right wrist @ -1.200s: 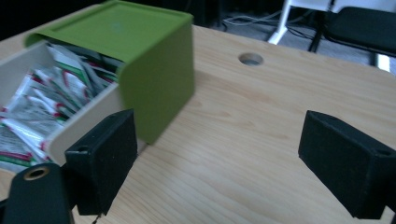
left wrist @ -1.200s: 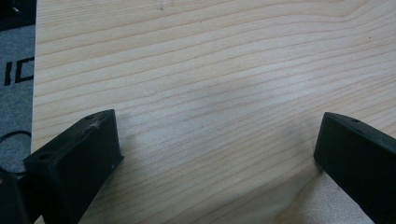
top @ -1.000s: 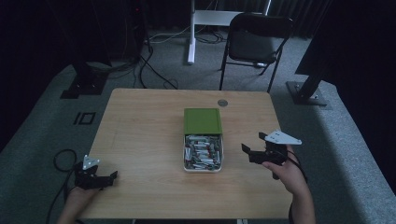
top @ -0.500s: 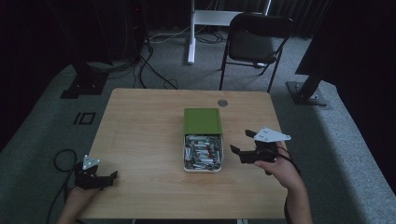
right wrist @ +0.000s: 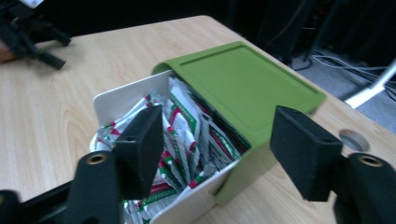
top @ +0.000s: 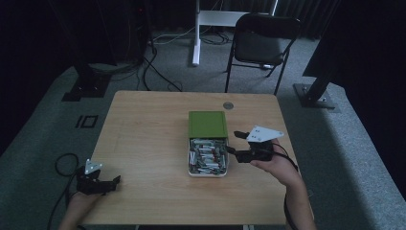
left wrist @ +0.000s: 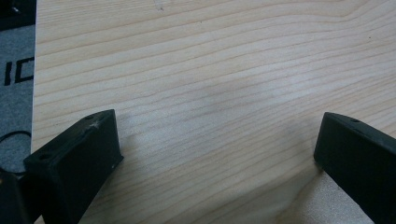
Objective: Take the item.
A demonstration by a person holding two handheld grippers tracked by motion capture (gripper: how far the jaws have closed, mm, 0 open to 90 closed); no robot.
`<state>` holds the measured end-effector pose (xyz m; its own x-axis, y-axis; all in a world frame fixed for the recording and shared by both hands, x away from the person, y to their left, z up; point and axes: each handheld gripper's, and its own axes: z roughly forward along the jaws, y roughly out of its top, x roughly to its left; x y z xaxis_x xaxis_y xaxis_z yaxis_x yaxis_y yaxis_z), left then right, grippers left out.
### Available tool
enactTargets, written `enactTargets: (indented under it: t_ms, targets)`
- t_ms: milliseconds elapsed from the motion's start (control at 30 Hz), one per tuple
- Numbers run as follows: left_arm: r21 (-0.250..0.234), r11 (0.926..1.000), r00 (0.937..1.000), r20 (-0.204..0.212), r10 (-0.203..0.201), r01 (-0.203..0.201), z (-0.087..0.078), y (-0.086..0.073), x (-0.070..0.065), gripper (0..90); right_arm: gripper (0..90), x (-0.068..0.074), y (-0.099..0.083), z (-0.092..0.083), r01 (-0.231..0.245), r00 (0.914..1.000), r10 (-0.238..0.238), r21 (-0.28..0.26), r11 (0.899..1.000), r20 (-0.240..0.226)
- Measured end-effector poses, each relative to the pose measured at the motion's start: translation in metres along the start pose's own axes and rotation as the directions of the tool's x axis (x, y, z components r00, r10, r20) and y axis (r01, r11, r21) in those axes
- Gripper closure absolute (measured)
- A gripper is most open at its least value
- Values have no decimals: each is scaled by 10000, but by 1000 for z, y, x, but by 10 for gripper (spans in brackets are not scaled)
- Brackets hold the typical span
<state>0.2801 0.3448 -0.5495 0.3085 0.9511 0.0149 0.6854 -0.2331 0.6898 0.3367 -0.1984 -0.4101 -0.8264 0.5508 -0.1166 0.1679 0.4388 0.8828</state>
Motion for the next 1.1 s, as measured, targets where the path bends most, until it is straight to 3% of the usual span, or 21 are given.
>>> enactTargets:
  t_ms: [67, 267, 433, 500, 600, 833, 1100]
  targets:
    - [-19, 10000, 10000, 2, -24, 24, 0, 0, 0, 12, 417, 0, 2, 2, 244, 9994, -243, 22, 9997, -251]
    - [-8, 10000, 10000, 1, -8, 8, 0, 0, 0, 12, 423, 4, 8, 11, 775, 9924, -758, 135, 9969, -972]
    - [-7, 10000, 10000, -1, -6, 6, 0, 0, 0, 12, 526, 8, 10, 20, 1377, 9780, -1330, 188, 9903, -1605]
    - [-16, 10000, 10000, -2, -9, 9, 0, 0, 0, 12, 610, 8, 9, 26, 1352, 9788, -1288, 298, 9904, -1594]
    - [-19, 10000, 10000, -3, -7, 7, 0, 0, 0, 12, 648, 9, 9, 36, 1204, 9790, -1094, 550, 9912, -1723]
    - [-20, 10000, 10000, -2, -9, 9, 0, 0, 0, 12, 671, 11, 7, 52, 1427, 9759, -1267, 806, 9865, -1776]
    - [-20, 10000, 10000, -6, 2, -2, 0, 0, 0, 12, 813, 16, 3, 66, 1382, 9751, -1060, 1595, 9775, -1949]
